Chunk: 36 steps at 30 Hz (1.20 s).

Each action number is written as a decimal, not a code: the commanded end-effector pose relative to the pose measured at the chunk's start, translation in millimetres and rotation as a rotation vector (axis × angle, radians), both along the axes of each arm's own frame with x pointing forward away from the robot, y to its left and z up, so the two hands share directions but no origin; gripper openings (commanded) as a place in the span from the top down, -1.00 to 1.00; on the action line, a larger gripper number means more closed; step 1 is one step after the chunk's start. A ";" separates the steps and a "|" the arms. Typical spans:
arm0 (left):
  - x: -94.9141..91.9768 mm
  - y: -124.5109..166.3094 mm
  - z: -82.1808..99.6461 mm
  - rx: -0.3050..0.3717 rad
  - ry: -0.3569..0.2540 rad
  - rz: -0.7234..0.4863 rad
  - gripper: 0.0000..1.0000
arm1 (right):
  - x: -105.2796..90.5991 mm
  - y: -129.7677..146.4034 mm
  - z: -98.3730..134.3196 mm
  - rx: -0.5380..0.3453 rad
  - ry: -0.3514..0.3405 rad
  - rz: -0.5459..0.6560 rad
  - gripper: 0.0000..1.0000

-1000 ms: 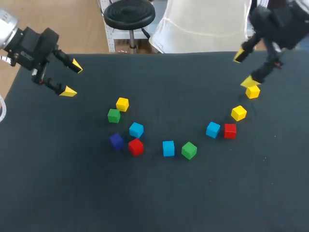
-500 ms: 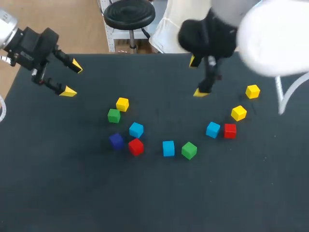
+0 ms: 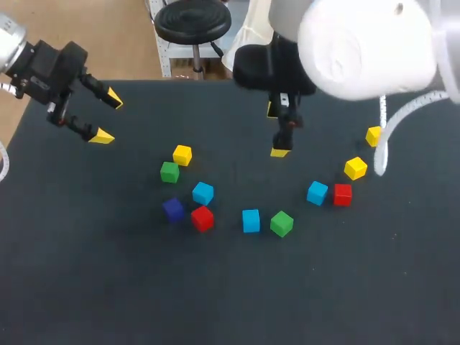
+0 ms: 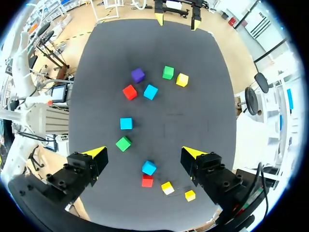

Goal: Place the blue cubes, place green cubes on the blue cubes, place the yellow cubes on the green cubes, then place the red cubes on the yellow cubes, and place purple cube on the red cubes.

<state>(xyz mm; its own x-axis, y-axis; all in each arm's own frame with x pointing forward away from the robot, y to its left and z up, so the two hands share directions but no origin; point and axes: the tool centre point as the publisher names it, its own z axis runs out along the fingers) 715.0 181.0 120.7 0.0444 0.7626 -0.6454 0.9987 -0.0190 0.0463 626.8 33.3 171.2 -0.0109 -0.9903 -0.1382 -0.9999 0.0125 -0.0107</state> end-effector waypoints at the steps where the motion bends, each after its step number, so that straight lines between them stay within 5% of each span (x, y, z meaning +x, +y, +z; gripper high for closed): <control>1: 0.6 0.4 -0.6 0.000 -0.001 -0.002 -1.00 | 4.1 1.8 0.2 -0.001 0.021 0.004 -1.00; 13: 0.6 0.4 -0.6 0.000 -0.001 -0.002 -1.00 | -4.7 0.1 -6.8 0.003 0.031 0.011 -1.00; 25: 0.6 0.4 -0.6 0.000 -0.001 -0.002 -1.00 | -59.4 9.2 -66.4 -0.065 0.038 0.061 -1.00; 36: 0.6 0.4 -0.6 0.000 -0.001 -0.002 -1.00 | -67.0 20.9 -123.2 -0.011 0.030 0.101 -1.00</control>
